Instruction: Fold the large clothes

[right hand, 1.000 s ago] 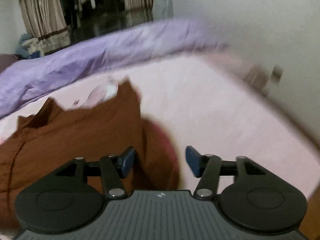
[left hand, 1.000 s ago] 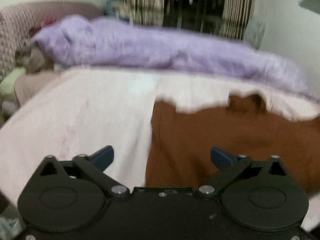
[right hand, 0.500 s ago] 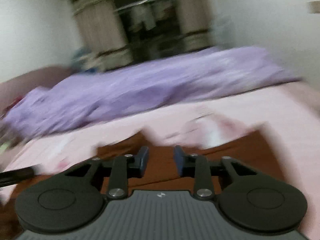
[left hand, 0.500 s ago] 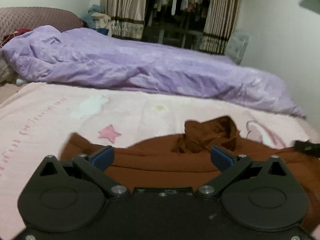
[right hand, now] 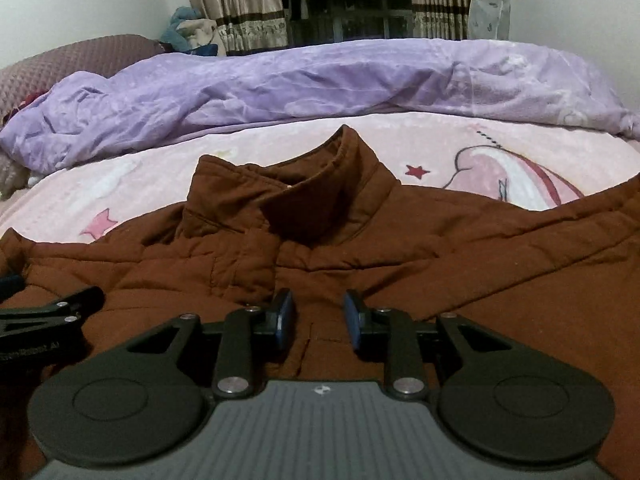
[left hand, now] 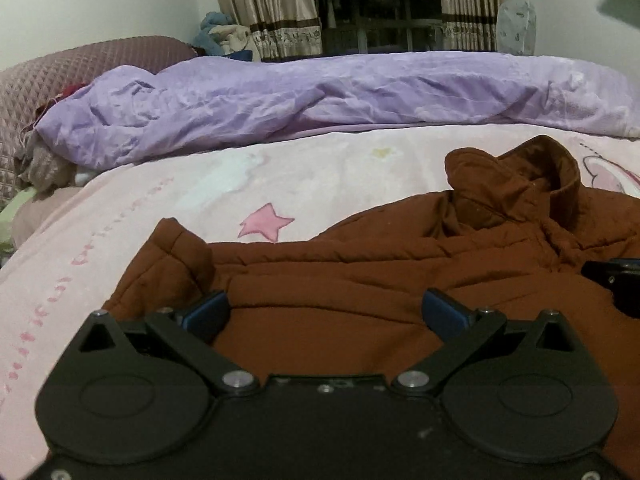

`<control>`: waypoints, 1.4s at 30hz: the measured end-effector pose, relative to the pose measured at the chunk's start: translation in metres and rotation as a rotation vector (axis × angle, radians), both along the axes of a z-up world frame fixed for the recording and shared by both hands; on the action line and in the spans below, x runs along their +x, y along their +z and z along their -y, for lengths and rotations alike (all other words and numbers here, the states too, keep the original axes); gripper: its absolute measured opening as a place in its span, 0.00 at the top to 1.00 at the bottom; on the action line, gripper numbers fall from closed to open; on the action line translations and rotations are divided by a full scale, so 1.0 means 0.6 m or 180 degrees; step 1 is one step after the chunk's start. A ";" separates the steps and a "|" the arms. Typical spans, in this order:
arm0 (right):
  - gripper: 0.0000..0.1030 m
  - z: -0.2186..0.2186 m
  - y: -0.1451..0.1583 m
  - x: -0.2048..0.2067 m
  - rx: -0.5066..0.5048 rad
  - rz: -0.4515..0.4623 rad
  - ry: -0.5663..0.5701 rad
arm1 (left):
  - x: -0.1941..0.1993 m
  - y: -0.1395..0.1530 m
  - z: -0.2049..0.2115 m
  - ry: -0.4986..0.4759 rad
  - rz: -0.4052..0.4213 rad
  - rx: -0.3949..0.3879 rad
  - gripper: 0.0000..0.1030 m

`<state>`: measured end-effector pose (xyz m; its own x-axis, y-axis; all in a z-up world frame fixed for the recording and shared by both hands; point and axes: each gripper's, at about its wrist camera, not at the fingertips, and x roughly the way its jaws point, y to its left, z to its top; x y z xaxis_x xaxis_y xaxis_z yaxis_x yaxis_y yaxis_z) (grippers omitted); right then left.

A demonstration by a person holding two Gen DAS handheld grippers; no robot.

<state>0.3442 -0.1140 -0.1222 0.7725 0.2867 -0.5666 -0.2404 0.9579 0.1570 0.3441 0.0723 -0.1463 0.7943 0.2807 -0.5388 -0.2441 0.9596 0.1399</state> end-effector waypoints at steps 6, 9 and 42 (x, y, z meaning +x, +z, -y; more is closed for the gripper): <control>1.00 0.072 0.009 0.013 0.0162 -0.0154 0.0030 | -0.014 0.018 -0.044 0.0207 -0.0069 0.0210 0.00; 1.00 0.146 0.013 0.008 0.0077 -0.0095 -0.0408 | -0.038 0.018 -0.090 0.0316 -0.0094 0.0047 0.00; 0.75 0.019 0.054 -0.162 0.0061 -0.0106 0.0103 | -0.140 0.042 0.034 -0.0601 -0.0381 -0.0515 0.00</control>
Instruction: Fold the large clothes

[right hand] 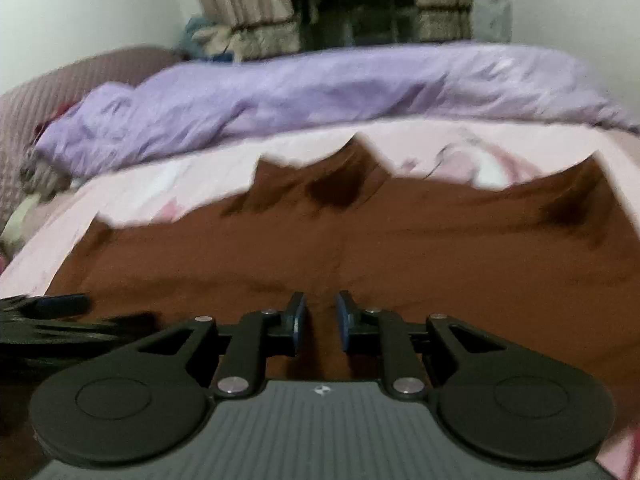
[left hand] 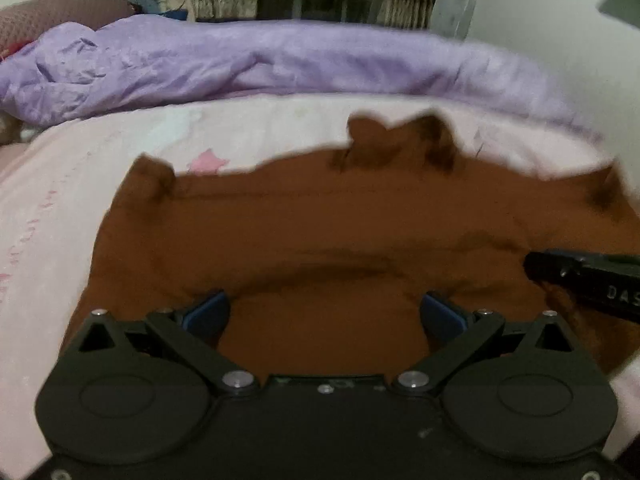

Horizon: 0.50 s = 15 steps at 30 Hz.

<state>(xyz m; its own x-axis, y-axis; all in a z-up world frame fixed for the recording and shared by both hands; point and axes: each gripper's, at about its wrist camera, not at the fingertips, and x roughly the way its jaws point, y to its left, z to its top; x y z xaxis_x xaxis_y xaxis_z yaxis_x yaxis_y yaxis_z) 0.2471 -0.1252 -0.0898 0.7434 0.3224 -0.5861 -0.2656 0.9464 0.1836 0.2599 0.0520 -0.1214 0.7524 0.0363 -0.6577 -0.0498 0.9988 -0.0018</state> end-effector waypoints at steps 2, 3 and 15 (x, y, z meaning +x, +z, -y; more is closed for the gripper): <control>0.75 -0.001 -0.010 0.005 -0.0033 -0.0037 -0.0037 | -0.006 -0.007 0.011 -0.0033 0.0029 0.0147 0.00; 0.75 0.004 -0.012 0.007 0.0015 -0.0064 -0.0035 | -0.007 -0.008 0.012 -0.0047 0.0046 0.0170 0.00; 0.77 0.080 -0.013 0.001 0.0052 -0.0099 -0.0190 | -0.036 -0.002 -0.097 0.0462 0.0034 0.0184 0.00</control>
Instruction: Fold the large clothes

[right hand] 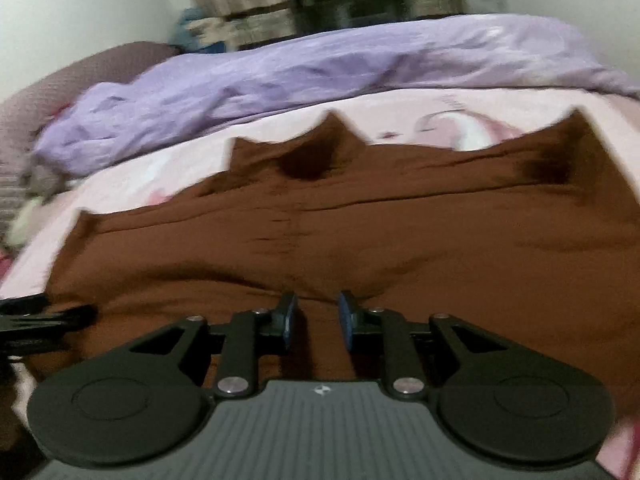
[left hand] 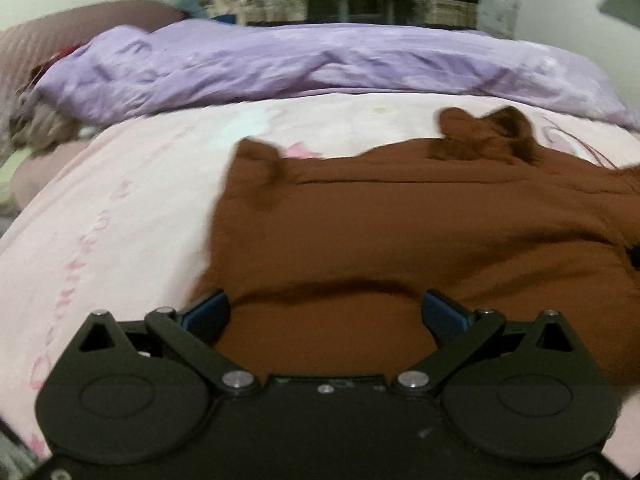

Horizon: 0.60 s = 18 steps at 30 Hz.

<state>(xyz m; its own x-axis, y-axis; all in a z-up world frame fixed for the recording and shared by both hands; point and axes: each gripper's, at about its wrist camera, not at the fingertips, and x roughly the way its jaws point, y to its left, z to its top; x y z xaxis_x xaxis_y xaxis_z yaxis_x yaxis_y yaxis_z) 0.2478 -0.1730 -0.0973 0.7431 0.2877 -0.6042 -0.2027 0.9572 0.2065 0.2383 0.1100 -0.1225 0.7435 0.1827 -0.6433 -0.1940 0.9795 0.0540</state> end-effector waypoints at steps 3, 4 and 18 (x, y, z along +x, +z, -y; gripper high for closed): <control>0.77 0.027 0.001 0.000 -0.0033 0.0004 -0.0143 | -0.013 -0.001 -0.034 0.0137 -0.0015 -0.0144 0.00; 0.77 0.039 0.001 0.001 -0.0035 0.0005 -0.0201 | -0.017 -0.001 -0.043 0.0196 -0.0020 -0.0155 0.00; 0.76 0.119 0.011 -0.020 -0.0807 0.0180 -0.1292 | -0.034 0.063 -0.051 0.0158 0.0320 -0.0449 0.00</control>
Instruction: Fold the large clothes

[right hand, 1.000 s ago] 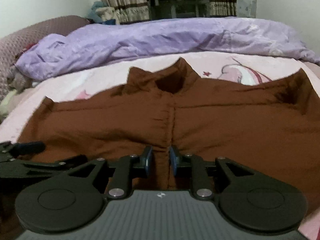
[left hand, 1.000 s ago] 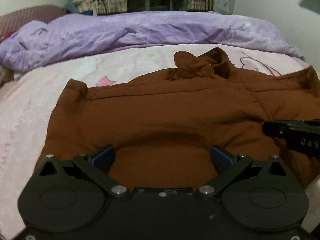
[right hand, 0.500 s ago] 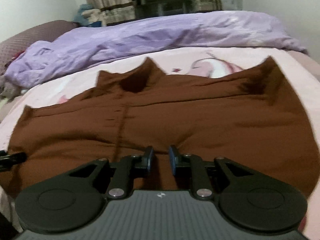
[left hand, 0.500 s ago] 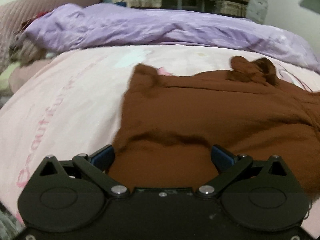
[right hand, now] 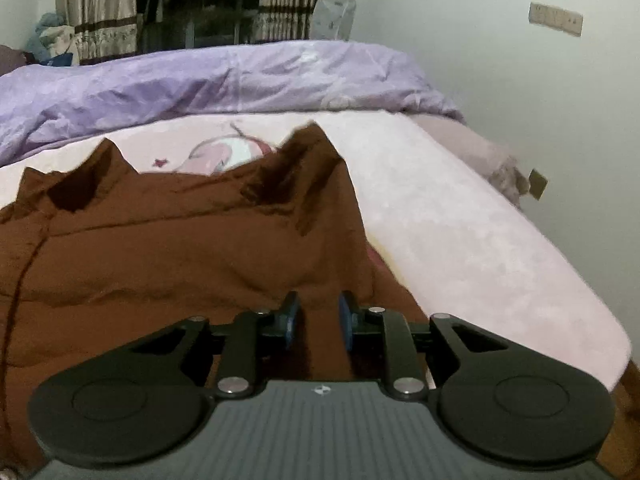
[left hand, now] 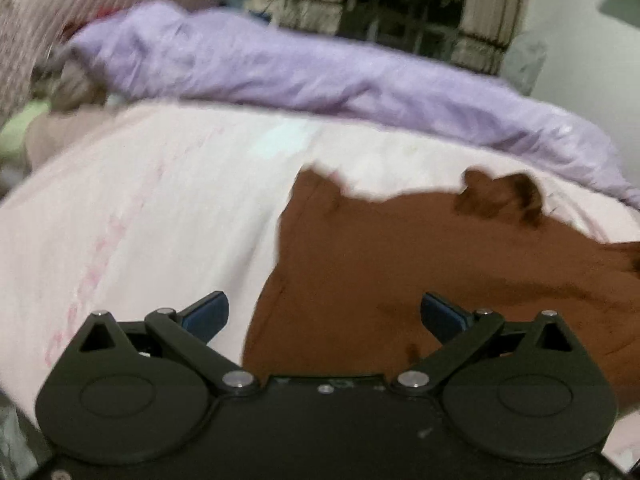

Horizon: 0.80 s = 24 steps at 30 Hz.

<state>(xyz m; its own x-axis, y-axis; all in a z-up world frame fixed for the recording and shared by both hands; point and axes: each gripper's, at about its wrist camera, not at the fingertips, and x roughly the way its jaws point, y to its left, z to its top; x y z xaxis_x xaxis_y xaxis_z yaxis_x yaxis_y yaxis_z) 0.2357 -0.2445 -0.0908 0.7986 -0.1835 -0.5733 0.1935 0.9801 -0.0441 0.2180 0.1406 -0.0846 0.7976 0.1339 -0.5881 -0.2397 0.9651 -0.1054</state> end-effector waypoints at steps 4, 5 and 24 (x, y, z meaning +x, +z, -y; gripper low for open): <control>0.74 -0.029 0.023 -0.001 0.0297 0.0135 0.0377 | 0.029 0.031 0.037 -0.0202 0.0195 0.0043 0.00; 0.74 -0.041 0.026 0.003 0.0371 0.0144 0.0505 | 0.039 0.034 0.046 -0.0250 0.0217 0.0066 0.00; 0.73 -0.110 -0.025 0.193 0.0480 -0.0069 0.0975 | 0.260 -0.064 0.040 -0.0174 -0.0311 0.0664 0.00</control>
